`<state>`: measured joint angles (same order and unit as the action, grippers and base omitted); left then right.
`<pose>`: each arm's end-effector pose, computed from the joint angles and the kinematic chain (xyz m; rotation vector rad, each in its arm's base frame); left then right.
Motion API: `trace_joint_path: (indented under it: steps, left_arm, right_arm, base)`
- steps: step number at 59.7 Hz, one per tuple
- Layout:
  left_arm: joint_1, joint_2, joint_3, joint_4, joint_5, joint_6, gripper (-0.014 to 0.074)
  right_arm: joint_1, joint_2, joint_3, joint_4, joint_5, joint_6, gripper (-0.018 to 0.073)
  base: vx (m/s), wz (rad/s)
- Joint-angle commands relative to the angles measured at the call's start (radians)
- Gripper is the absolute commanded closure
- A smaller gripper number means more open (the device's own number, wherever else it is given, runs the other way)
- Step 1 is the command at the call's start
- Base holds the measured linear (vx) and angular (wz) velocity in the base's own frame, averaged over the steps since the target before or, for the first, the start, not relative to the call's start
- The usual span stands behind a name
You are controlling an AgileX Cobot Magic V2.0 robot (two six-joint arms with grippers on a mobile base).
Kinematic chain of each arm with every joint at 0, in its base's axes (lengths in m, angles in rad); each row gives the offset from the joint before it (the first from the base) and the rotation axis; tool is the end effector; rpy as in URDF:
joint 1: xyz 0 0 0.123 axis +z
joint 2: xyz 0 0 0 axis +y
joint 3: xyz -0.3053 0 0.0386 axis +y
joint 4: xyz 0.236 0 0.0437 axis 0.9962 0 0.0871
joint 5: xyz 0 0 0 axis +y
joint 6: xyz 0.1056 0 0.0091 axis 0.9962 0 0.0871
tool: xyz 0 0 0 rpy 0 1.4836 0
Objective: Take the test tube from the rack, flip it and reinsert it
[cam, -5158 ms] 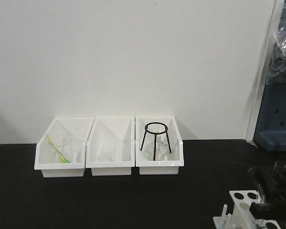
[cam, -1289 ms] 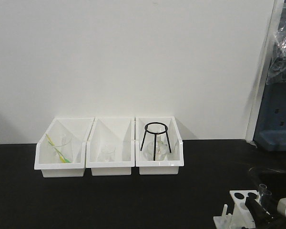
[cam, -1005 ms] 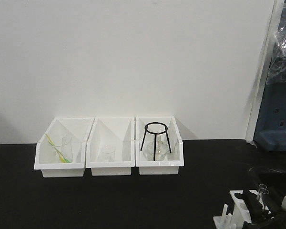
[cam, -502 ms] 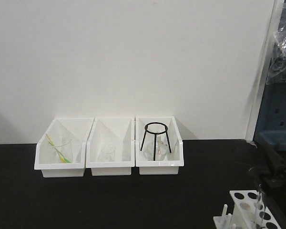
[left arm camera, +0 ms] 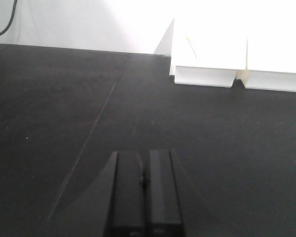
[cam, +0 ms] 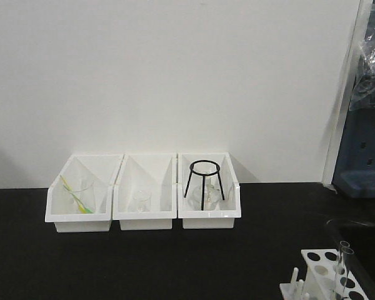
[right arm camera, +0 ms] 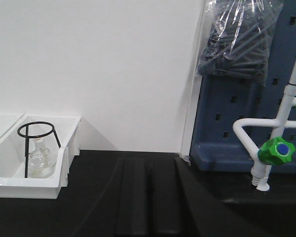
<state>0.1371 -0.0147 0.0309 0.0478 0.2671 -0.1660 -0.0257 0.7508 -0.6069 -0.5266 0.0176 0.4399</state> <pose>0.0343 0.0061 0.1762 -0.2355 1.7509 0.0236 0.1486 -0.0048 0.3612 -0.0433 1.6430 -0.0931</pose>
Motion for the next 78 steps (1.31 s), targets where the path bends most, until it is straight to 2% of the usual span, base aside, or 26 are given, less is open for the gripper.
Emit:
trace_joint_path:
  steps: [1, 26, 33, 42, 48, 57, 60, 64, 78]
  left_arm:
    - [-0.001, -0.003, 0.002, -0.004, -0.08, 0.0, 0.0603]
    - [-0.001, -0.003, 0.002, -0.004, -0.08, 0.0, 0.0603]
    - [-0.001, -0.003, 0.002, -0.004, -0.08, 0.0, 0.0603]
    - [-0.001, -0.003, 0.002, -0.004, -0.08, 0.0, 0.0603]
    - [-0.001, -0.003, 0.002, -0.004, -0.08, 0.0, 0.0603]
    - [-0.001, -0.003, 0.002, -0.004, -0.08, 0.0, 0.0603]
    - [-0.001, -0.003, 0.002, -0.004, -0.08, 0.0, 0.0603]
    - [-0.001, -0.003, 0.002, -0.004, -0.079, 0.0, 0.0603]
    - [-0.001, -0.003, 0.002, -0.004, -0.08, 0.0, 0.0603]
  right_arm:
    - [-0.003, -0.029, -0.036, -0.014, -0.042, 0.001, 0.0571]
    - [-0.003, -0.035, -0.036, -0.014, -0.043, 0.001, 0.0571]
    - [-0.003, -0.161, 0.007, 0.138, 0.015, -0.028, 0.0571]
    - [-0.003, -0.376, 0.228, 0.349, -0.007, -0.227, 0.0571]
    - [-0.003, -0.541, 0.411, 0.416, -0.002, -0.331, 0.0571]
    - [-0.003, -0.767, 0.604, 0.421, -0.001, -0.372, 0.0571]
    - [-0.003, -0.774, 0.641, 0.421, -0.029, -0.369, 0.0571]
    - [0.0, -0.765, 0.639, 0.421, 0.009, -0.367, 0.0571]
    - [0.0, -0.773, 0.639, 0.421, 0.009, -0.367, 0.0571]
  base:
    - [0.0, 0.0]
    - [0.0, 0.0]
    - [0.0, 0.0]
    - [0.0, 0.0]
    - [0.0, 0.0]
    - [0.0, 0.0]
    - [0.0, 0.0]
    - [0.0, 0.0]
    - [0.0, 0.0]
